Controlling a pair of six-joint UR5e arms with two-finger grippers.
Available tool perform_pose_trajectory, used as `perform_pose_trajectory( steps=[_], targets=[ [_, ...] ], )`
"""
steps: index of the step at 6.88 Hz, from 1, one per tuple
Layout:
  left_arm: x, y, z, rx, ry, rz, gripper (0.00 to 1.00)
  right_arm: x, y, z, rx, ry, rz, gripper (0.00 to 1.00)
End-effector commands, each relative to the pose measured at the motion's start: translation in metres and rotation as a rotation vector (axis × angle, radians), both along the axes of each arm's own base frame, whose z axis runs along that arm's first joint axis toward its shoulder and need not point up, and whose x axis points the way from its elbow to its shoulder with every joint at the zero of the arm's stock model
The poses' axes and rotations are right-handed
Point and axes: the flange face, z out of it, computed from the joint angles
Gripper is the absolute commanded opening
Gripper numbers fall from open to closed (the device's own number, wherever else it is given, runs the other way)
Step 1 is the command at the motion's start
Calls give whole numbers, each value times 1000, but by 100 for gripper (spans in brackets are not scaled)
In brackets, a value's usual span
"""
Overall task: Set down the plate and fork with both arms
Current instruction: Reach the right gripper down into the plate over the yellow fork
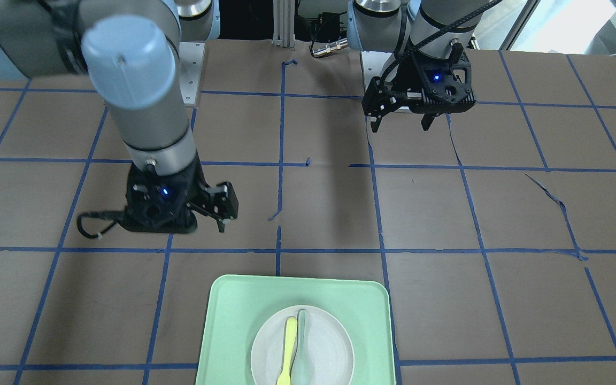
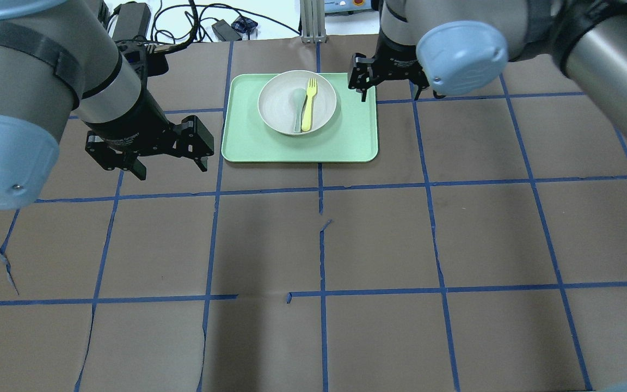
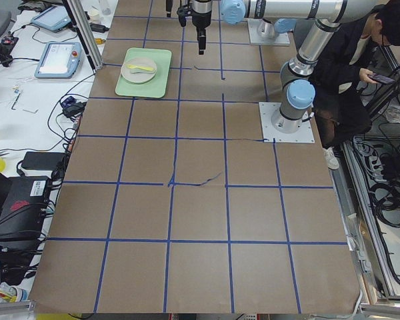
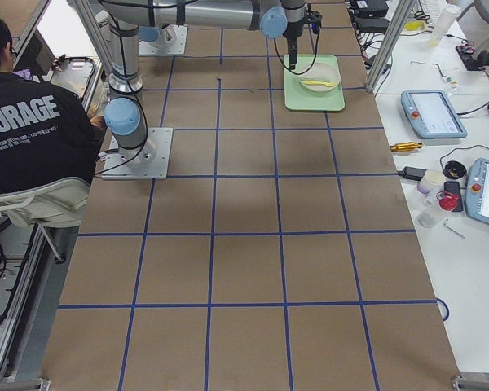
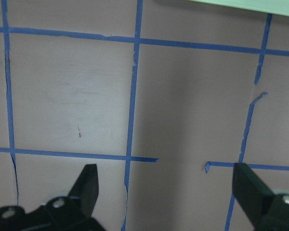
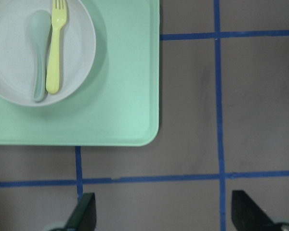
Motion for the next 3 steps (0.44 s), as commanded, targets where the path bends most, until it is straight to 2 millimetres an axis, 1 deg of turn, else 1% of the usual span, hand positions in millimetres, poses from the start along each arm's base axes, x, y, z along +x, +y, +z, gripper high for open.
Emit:
perform_pose_trajectory(
  steps=[1, 2, 3],
  targets=[
    [0, -1, 0, -3, -1, 3, 100, 57, -80, -94, 5, -8, -38, 100],
    [0, -2, 1, -3, -1, 3, 100, 78, -110, -118, -11, -19, -37, 99],
    [1, -2, 0, -1, -1, 4, 100, 86, -123, -130, -16, -30, -48, 90]
  ],
)
